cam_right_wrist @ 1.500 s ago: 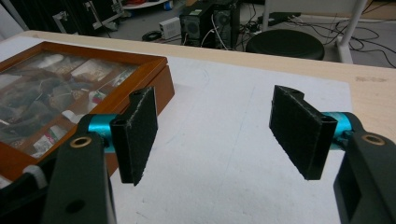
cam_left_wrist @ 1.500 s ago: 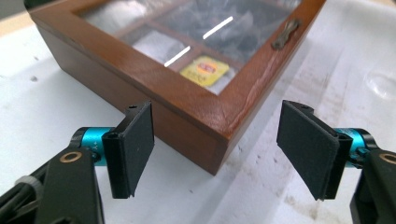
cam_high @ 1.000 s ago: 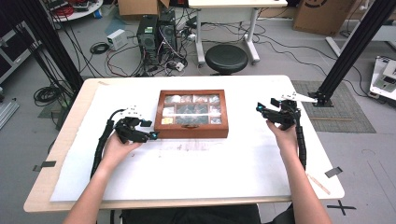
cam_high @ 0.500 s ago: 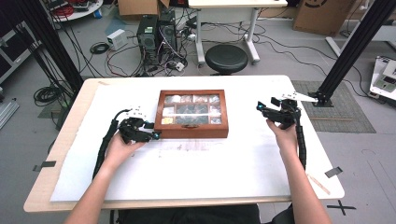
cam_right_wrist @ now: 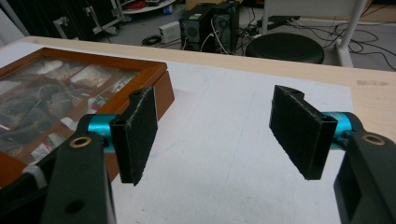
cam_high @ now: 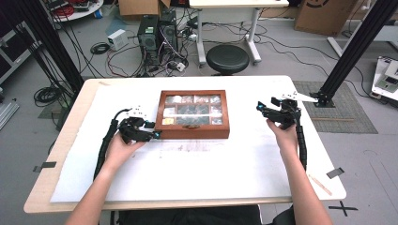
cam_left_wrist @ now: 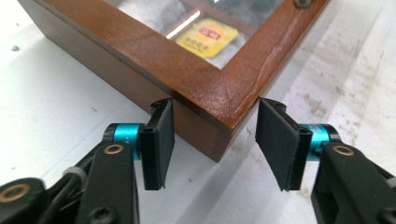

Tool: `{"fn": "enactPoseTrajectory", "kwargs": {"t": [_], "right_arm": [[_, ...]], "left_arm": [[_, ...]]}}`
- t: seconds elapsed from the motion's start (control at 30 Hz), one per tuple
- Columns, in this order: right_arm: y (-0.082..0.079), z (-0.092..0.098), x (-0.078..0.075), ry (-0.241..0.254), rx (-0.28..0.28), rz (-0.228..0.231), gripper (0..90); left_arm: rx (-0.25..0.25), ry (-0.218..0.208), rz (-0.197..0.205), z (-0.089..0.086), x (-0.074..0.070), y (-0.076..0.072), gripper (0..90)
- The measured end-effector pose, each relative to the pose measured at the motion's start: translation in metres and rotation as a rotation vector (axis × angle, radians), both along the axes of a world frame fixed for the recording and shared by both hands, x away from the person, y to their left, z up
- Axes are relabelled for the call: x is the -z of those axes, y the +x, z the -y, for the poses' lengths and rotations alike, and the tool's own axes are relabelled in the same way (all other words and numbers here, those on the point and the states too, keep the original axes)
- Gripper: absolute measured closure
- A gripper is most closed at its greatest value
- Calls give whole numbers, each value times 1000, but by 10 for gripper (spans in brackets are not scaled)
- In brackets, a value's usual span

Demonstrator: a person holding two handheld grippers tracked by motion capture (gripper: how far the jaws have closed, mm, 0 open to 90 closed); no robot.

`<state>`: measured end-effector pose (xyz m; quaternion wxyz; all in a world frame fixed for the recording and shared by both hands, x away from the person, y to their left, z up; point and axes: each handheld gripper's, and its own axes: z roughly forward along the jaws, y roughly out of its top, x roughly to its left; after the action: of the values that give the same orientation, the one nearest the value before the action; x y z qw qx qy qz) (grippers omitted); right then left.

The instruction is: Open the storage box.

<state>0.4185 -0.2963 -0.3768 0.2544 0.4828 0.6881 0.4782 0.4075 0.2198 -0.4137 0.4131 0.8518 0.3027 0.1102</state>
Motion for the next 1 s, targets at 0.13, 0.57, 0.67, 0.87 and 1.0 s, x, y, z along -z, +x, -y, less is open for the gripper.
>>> {"fn": "enactPoseTrajectory", "kwargs": {"t": [0.13,0.57,0.67,0.87,1.0], "right_arm": [[0,0,0,2,2,-1,326],[3,-4,1,16,-3,14,327],[4,-5,1,22,-5,17,328],[4,-5,0,27,-8,21,328],[4,-6,0,27,-8,22,328]], "left_arm": [[-5,7,0,2,-1,-1,475],[-9,-35,13,0,-3,-2,476],[-4,-38,28,-1,-4,-2,478],[-20,-2,91,3,-8,-5,518],[-49,-27,101,4,-13,-6,518]]}}
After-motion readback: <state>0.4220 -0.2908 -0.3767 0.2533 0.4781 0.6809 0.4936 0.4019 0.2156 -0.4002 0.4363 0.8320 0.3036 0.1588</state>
